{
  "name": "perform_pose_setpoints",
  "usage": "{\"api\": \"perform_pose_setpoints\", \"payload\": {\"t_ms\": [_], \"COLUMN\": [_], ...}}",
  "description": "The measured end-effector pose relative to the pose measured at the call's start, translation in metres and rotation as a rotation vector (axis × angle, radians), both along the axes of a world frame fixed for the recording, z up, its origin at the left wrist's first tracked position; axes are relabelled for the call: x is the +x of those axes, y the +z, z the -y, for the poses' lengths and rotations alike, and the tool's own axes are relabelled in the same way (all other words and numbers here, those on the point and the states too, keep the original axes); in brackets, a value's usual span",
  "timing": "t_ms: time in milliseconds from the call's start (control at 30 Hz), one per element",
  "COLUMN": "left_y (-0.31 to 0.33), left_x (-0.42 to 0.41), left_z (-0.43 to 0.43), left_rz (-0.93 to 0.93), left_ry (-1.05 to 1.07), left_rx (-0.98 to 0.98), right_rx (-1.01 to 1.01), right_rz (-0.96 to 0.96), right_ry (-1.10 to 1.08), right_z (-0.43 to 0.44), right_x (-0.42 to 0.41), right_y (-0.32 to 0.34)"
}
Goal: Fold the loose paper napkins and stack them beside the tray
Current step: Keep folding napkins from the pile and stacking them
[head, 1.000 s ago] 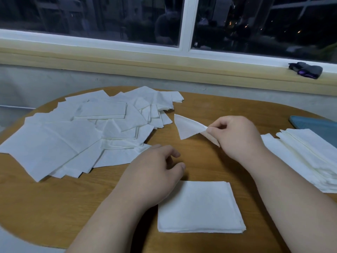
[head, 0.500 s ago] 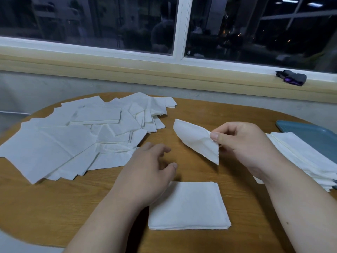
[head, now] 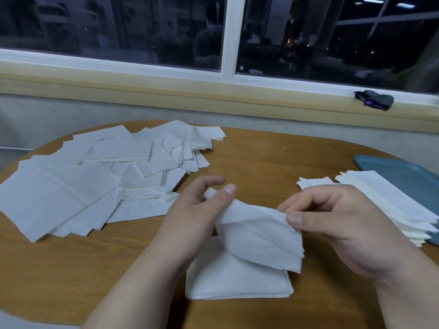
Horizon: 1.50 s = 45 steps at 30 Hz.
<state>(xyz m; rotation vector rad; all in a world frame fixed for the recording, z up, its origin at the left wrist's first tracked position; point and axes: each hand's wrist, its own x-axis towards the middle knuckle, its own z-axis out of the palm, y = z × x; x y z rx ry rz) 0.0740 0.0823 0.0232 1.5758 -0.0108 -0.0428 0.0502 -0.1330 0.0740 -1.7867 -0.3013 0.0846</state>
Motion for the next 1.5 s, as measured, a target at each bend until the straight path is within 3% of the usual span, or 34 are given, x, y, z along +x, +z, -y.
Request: {"api": "perform_pose_setpoints", "payload": {"t_ms": [233, 467, 800, 933, 1100, 1333, 1500], "left_y": [0.003, 0.001, -0.001, 0.003, 0.005, 0.004, 0.004], "left_x": [-0.002, -0.003, -0.004, -0.009, -0.011, -0.012, -0.013], "left_z": [-0.001, 0.002, 0.008, 0.007, 0.004, -0.002, -0.002], "left_rz": [0.033, -0.018, 0.026, 0.056, 0.100, 0.083, 0.032], "left_ry": [-0.087, -0.137, -0.115, -0.113, -0.150, -0.156, -0.152], "left_rx": [0.033, 0.161, 0.263, 0.224, 0.190, 0.078, 0.045], "right_rx": [0.075, 0.025, -0.172, -0.134, -0.336, -0.042, 0.054], "right_rz": [-0.056, 0.020, 0.093, 0.030, 0.053, -0.006, -0.036], "right_ry": [-0.078, -0.078, -0.087, -0.054, -0.111, -0.167, -0.228], "right_z": [0.012, 0.018, 0.024, 0.024, 0.013, 0.006, -0.003], "right_x": [0.002, 0.002, -0.001, -0.002, -0.005, -0.006, -0.007], "right_y": [-0.015, -0.013, -0.018, -0.022, -0.023, -0.029, -0.029]}}
